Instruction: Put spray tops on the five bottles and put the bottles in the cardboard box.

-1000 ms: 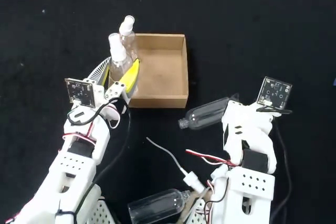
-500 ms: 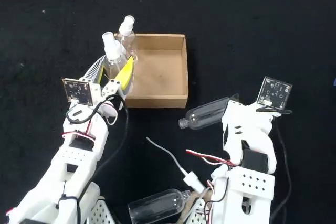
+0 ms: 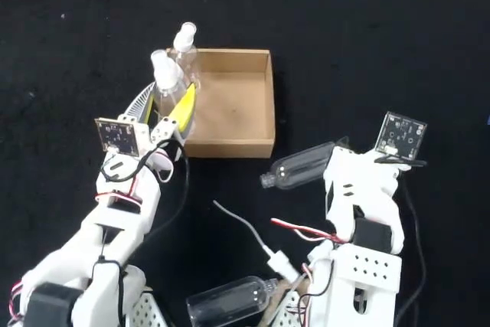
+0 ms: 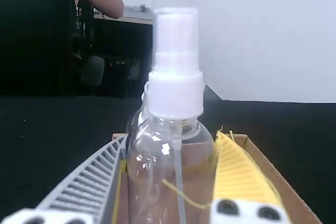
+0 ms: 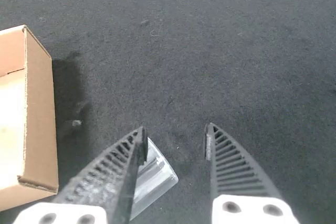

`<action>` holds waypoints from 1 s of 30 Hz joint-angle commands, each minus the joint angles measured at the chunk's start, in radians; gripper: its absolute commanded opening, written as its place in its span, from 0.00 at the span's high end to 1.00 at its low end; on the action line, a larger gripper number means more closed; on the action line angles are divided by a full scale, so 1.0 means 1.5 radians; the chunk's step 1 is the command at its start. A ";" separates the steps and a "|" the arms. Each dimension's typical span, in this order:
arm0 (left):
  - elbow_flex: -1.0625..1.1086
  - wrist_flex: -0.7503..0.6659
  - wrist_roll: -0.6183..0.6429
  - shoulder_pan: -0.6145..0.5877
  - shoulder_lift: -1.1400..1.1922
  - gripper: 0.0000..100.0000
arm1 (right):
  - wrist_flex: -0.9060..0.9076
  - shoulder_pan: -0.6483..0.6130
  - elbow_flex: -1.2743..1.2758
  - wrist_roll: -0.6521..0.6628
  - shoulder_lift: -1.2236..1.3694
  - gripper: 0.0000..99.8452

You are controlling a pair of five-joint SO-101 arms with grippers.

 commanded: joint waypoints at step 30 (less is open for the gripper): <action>0.050 -0.046 -0.031 -0.004 0.049 0.87 | -0.017 0.009 -0.007 0.001 -0.010 0.83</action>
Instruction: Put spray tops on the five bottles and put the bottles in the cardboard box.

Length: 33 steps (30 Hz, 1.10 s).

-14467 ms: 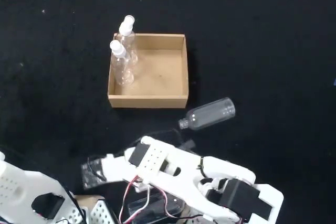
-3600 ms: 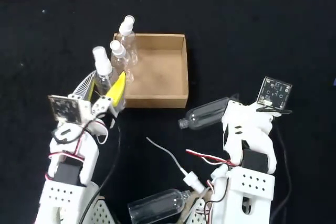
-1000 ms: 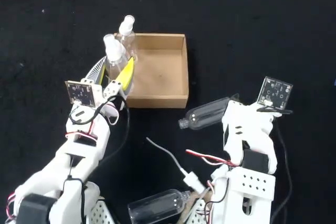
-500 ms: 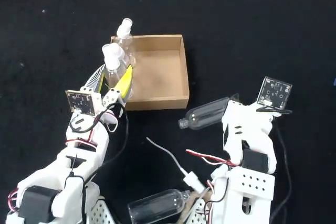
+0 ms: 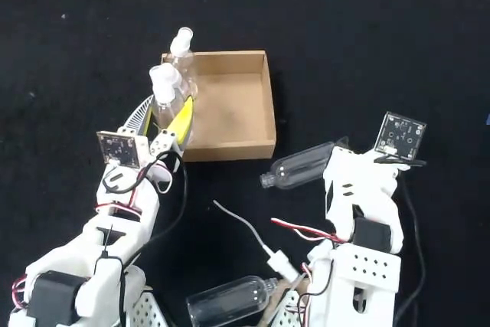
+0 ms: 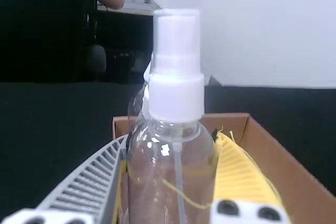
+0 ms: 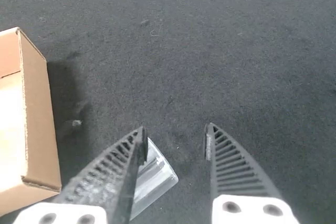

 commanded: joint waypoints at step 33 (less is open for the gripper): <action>-0.017 -0.223 -0.018 -0.006 0.227 0.87 | -0.017 0.009 -0.007 0.001 -0.010 0.83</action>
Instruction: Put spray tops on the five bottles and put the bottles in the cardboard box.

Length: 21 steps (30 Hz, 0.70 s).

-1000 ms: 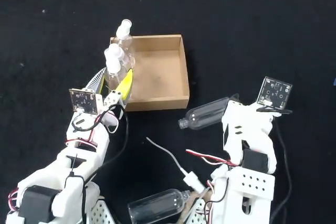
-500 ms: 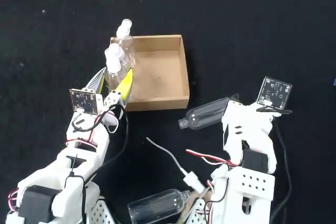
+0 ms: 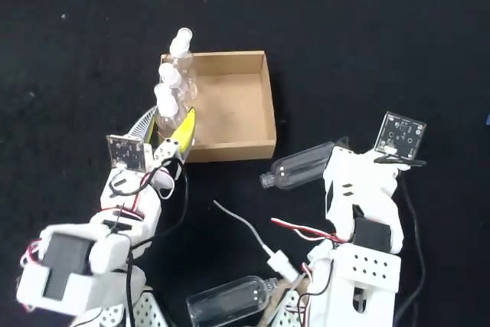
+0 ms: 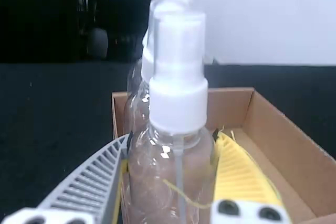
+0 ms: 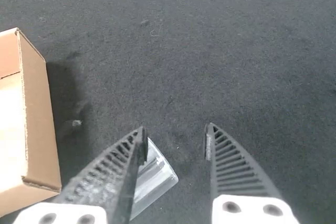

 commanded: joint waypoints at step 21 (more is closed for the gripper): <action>-0.014 -0.078 -0.003 -0.007 0.061 0.76 | -0.017 0.009 -0.007 0.001 -0.010 0.83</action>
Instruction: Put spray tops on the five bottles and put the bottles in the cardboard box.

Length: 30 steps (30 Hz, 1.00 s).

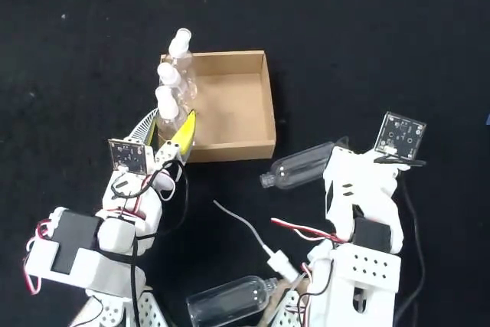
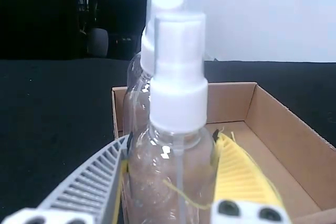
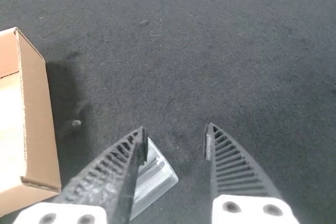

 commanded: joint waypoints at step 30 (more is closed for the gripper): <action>0.050 -0.004 -0.002 -0.028 -0.130 0.72 | -0.017 0.009 -0.007 0.001 -0.010 0.83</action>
